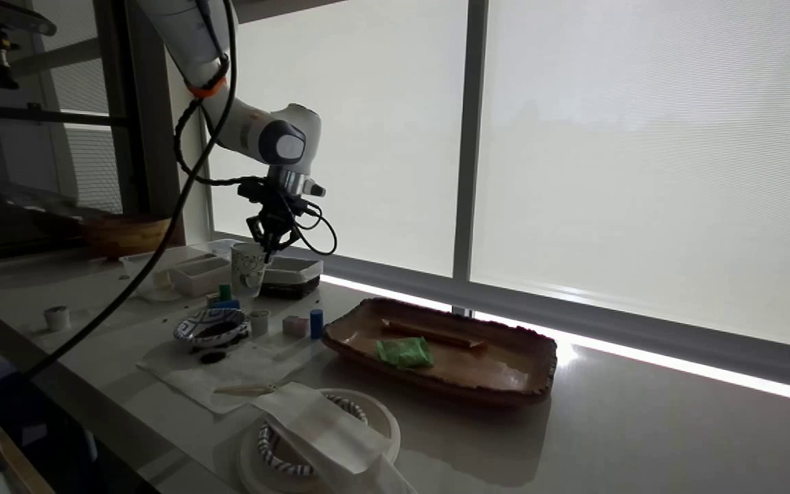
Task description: Move the cup backwards and pour the beans into it
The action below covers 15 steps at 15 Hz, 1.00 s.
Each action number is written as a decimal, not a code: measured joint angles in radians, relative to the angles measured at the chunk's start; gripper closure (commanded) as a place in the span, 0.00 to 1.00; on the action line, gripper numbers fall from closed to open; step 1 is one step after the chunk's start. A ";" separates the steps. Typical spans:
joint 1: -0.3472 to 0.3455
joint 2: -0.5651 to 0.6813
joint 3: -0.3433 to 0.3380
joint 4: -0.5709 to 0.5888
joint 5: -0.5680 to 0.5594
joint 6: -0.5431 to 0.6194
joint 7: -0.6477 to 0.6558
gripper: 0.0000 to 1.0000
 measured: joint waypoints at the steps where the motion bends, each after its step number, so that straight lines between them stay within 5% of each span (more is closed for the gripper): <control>1: 0.003 0.024 0.004 0.009 -0.014 0.018 0.008 0.99; 7: 0.033 0.126 0.023 0.045 -0.087 0.249 0.101 0.99; 15: 0.088 0.161 -0.028 0.069 -0.289 0.267 0.307 0.99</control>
